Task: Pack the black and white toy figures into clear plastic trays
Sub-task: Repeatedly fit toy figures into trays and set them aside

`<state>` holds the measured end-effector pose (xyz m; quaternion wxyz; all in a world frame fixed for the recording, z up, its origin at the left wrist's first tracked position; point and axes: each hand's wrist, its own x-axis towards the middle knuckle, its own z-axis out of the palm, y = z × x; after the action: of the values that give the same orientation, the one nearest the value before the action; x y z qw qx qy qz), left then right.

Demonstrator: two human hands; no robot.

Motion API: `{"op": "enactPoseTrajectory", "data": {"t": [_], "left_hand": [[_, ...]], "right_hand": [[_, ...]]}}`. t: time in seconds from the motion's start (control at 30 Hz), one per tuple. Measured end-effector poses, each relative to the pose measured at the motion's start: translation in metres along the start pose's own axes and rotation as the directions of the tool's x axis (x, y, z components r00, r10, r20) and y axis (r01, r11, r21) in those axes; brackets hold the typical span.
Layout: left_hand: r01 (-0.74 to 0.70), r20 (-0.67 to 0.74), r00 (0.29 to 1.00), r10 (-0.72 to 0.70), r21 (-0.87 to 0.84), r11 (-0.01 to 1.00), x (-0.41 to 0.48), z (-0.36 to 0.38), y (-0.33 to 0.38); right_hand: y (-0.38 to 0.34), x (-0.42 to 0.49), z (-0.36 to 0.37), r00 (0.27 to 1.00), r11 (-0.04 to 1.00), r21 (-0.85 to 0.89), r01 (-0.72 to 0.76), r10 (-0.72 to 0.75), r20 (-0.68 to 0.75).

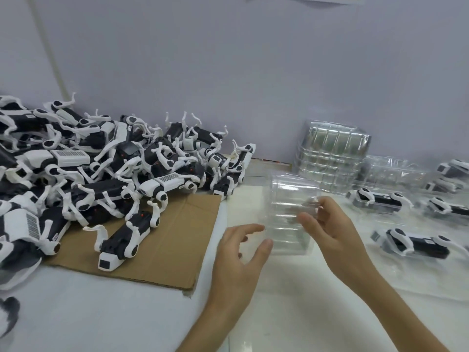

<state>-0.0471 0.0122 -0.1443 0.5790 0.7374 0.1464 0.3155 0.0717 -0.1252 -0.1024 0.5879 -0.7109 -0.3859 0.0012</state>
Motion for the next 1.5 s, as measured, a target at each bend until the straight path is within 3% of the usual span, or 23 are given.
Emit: {"op": "enactPoseTrajectory", "data": {"t": [0.1,0.37,0.63,1.0,1.17,1.33,1.5], "left_hand": [[-0.094,0.042,0.995,0.096,-0.038,0.995,0.0,-0.006,0.01],[-0.024,0.198,0.978,0.059,-0.176,0.984,0.002,-0.011,0.012],[0.076,0.149,0.988,-0.036,-0.275,0.958,0.003,-0.009,0.01],[0.087,0.16,0.986,-0.047,-0.252,0.964,0.008,-0.016,0.008],[0.08,0.066,0.996,-0.063,-0.291,0.953,0.013,-0.024,0.005],[0.085,-0.073,0.987,-0.142,-0.511,0.855,0.02,-0.034,0.001],[0.171,-0.149,0.93,-0.336,-0.632,0.756,0.025,-0.043,-0.008]], "right_hand": [[0.002,-0.018,0.002,1.0,1.0,-0.005,0.015,-0.015,-0.018],[-0.001,-0.03,0.019,1.0,0.998,-0.061,0.008,-0.009,-0.02],[0.0,-0.03,0.012,1.0,0.993,-0.112,-0.027,0.027,-0.001],[-0.004,-0.025,-0.005,0.999,0.992,-0.112,-0.05,0.048,-0.025],[-0.003,-0.021,-0.013,0.987,0.995,-0.027,-0.099,0.094,-0.129],[0.002,-0.016,-0.028,0.959,0.996,-0.065,-0.069,0.048,-0.28],[0.003,-0.016,-0.039,0.948,0.99,-0.142,-0.02,-0.027,-0.316]]}}
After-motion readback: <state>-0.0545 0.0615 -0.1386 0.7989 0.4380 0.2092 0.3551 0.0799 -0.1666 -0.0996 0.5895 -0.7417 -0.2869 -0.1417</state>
